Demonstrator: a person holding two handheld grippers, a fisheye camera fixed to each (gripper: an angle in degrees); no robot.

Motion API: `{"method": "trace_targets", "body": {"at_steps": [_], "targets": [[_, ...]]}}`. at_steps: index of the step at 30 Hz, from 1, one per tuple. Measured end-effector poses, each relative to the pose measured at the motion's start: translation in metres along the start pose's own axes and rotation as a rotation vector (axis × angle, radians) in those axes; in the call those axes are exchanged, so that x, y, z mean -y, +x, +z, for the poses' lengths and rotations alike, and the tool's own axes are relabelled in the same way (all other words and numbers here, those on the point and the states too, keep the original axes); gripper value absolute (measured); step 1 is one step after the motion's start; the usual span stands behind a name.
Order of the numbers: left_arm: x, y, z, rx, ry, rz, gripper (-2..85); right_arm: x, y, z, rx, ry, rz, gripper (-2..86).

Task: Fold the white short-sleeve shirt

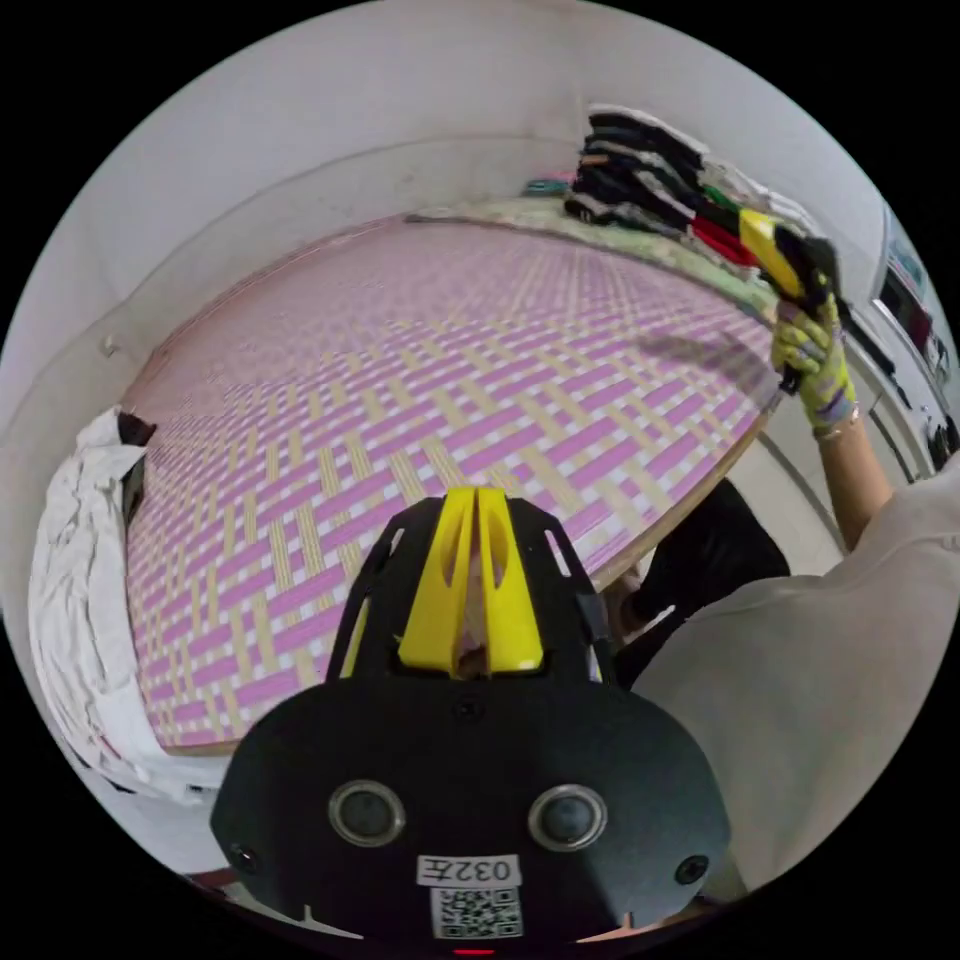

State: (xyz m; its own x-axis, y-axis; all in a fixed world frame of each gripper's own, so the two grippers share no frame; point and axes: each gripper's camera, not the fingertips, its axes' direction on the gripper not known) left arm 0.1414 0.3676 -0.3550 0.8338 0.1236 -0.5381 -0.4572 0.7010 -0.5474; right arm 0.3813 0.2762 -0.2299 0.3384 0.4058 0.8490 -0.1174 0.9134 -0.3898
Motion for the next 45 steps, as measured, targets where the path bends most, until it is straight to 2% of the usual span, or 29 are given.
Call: {"method": "trace_targets", "body": {"at_steps": [2, 4, 9, 15, 17, 18, 20, 22, 25, 27, 29, 32, 35, 37, 41, 45], "targets": [[0.000, 0.017, 0.005, 0.005, 0.038, -0.015, -1.0, -0.005, 0.027, 0.003, 0.130, 0.039, 0.115, -1.0], [-0.001, 0.029, 0.010, 0.016, 0.074, -0.027, -1.1, -0.009, 0.040, 0.002, 0.165, 0.066, 0.153, -1.0], [-0.004, 0.049, 0.022, 0.002, 0.161, -0.056, -1.1, -0.005, 0.062, 0.001, 0.137, 0.069, 0.174, -1.0], [-0.019, 0.028, 0.025, -0.179, 0.303, -0.134, -0.9, 0.008, 0.083, 0.004, 0.094, 0.062, 0.176, -1.0], [-0.055, -0.020, -0.010, -0.169, 0.514, -0.301, -0.8, 0.013, 0.091, 0.001, 0.079, 0.058, 0.181, -1.0], [-0.068, -0.037, -0.020, -0.149, 0.560, -0.361, -0.8, 0.014, 0.093, 0.000, 0.081, 0.060, 0.183, -1.0], [-0.136, -0.109, -0.059, -0.015, 0.737, -0.653, -0.5, 0.016, 0.100, -0.004, 0.093, 0.072, 0.187, -1.0], [-0.193, -0.164, -0.088, 0.045, 0.839, -0.849, 0.3, 0.018, 0.103, -0.005, 0.093, 0.070, 0.183, -1.0], [-0.273, -0.235, -0.131, 0.302, 0.871, -1.132, 3.2, 0.023, 0.108, -0.005, 0.091, 0.056, 0.175, -1.0], [-0.316, -0.276, -0.145, 0.341, 0.880, -1.286, 5.0, 0.025, 0.111, -0.005, 0.082, 0.053, 0.173, -1.0], [-0.367, -0.322, -0.148, 0.296, 0.896, -1.471, 6.2, 0.027, 0.114, -0.005, 0.069, 0.054, 0.170, -1.0], [-0.403, -0.358, -0.135, 0.152, 0.950, -1.527, 6.1, 0.028, 0.117, -0.006, 0.047, 0.061, 0.162, -1.0], [-0.419, -0.374, -0.127, 0.087, 0.993, -1.537, 5.6, 0.030, 0.121, -0.004, 0.035, 0.055, 0.164, -1.0], [-0.421, -0.381, -0.124, 0.067, 0.971, -1.534, 4.5, 0.031, 0.123, -0.003, 0.030, 0.051, 0.161, -1.0], [-0.428, -0.364, -0.135, 0.104, 1.134, -1.448, 0.2, 0.030, 0.127, -0.002, 0.027, 0.061, 0.155, -1.0], [-0.438, -0.375, -0.138, 0.019, 1.157, -1.422, 1.2, 0.029, 0.134, -0.001, 0.058, 0.073, 0.164, -1.0]]}}
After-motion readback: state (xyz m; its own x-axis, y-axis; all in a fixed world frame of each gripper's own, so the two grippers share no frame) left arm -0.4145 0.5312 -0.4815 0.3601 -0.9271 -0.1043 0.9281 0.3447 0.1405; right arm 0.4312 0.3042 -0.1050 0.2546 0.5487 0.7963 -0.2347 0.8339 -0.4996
